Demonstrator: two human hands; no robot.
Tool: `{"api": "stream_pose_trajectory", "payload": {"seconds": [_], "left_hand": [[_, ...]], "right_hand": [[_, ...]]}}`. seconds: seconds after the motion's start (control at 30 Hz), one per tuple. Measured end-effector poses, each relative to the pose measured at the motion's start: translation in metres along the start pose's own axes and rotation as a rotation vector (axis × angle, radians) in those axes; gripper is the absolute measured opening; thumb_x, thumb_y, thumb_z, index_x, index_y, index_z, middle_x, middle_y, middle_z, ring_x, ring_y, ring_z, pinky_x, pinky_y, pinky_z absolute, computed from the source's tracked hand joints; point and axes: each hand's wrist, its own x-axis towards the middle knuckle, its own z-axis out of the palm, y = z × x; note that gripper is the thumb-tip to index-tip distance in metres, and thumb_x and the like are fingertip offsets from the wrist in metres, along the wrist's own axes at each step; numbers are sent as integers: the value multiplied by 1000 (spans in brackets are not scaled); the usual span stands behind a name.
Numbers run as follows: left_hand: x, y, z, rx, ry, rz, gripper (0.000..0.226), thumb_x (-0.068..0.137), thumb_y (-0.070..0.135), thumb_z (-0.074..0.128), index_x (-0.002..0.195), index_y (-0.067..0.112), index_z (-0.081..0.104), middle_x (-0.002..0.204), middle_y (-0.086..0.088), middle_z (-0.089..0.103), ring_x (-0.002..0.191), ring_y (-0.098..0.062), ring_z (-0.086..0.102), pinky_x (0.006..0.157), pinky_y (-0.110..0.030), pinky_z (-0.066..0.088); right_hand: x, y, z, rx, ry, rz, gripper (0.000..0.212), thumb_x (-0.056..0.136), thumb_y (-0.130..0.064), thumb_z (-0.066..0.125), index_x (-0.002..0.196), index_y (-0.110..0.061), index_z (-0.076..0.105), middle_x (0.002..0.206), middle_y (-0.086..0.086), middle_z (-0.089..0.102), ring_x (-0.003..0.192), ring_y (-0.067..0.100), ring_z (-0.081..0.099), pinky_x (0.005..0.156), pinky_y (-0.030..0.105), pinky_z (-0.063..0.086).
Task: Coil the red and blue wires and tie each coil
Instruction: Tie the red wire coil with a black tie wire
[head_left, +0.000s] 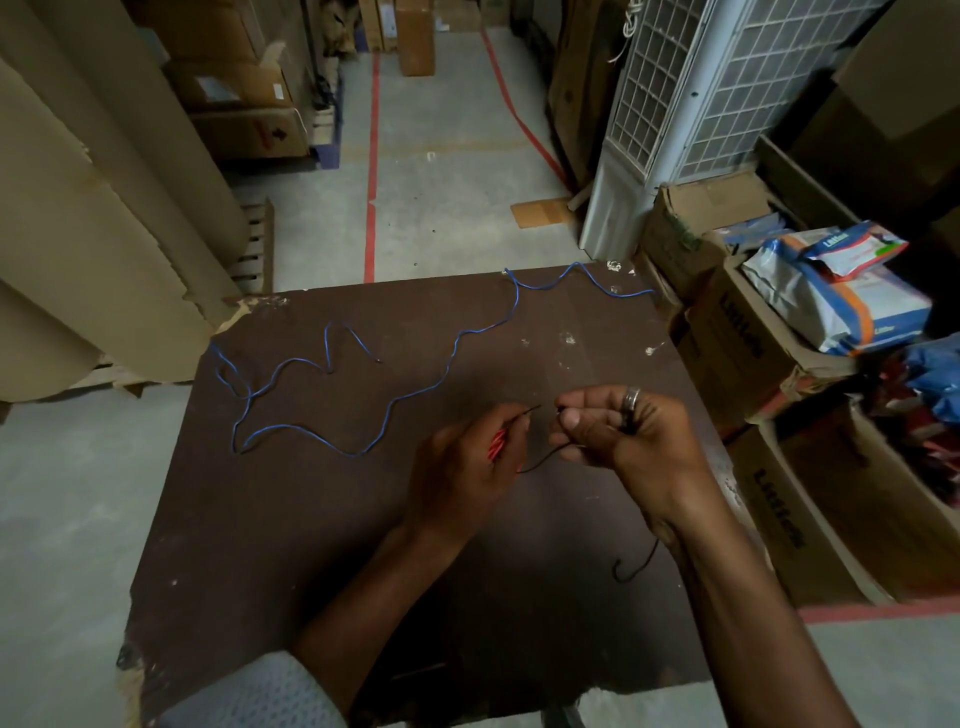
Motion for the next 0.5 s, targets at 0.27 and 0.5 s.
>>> {"api": "stream_pose_trajectory", "payload": {"seconds": [0.27, 0.5], "left_hand": [[3, 0, -2, 112, 43, 142, 11, 94, 26, 68, 96, 19, 76, 77, 2, 74, 63, -19, 69, 51, -33, 51], [6, 1, -1, 170, 20, 183, 21, 99, 31, 59, 89, 18, 73, 71, 2, 71, 58, -20, 67, 49, -37, 50]], "right_hand": [[2, 8, 9, 95, 88, 1, 14, 88, 7, 66, 94, -4, 71, 75, 6, 66, 61, 5, 63, 59, 18, 58], [4, 18, 17, 102, 164, 13, 14, 88, 3, 69, 93, -10, 72, 75, 2, 67, 63, 8, 58, 61, 21, 52]]}}
